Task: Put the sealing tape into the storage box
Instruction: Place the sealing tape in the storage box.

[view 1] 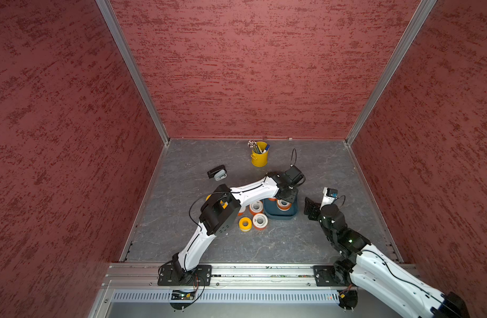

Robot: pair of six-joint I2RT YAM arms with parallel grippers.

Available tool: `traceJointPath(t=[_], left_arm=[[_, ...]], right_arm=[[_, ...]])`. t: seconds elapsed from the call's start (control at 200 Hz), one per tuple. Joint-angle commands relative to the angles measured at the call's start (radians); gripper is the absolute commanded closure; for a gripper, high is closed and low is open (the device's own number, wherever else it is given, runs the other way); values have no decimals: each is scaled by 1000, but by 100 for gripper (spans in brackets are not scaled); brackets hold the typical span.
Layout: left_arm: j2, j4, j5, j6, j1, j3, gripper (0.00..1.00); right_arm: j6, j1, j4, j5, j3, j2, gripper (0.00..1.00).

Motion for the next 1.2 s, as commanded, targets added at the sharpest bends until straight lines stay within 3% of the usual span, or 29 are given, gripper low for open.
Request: traceJointPath(t=[0.0, 0.105, 0.371, 0.581, 0.686, 0.962, 1.197], left_arm=[[41, -16, -5, 13, 2, 49, 69], [77, -36, -11, 17, -2, 86, 79], [69, -49, -23, 22, -16, 91, 79], [-14, -32, -44, 22, -25, 34, 64], [-74, -10, -54, 15, -28, -31, 64], [-163, 47, -21, -19, -32, -196, 86], [-118, 41, -29, -25, -32, -192, 94]], right_arm=[[-10, 2, 15, -12, -8, 1, 18], [-10, 3, 14, -13, -8, 1, 18], [-12, 2, 14, -13, -8, 1, 18], [-13, 2, 15, -13, -7, 3, 17], [-11, 2, 15, -15, -8, 4, 17], [-12, 3, 21, -18, -4, 16, 17], [-14, 2, 18, -21, -3, 20, 17]])
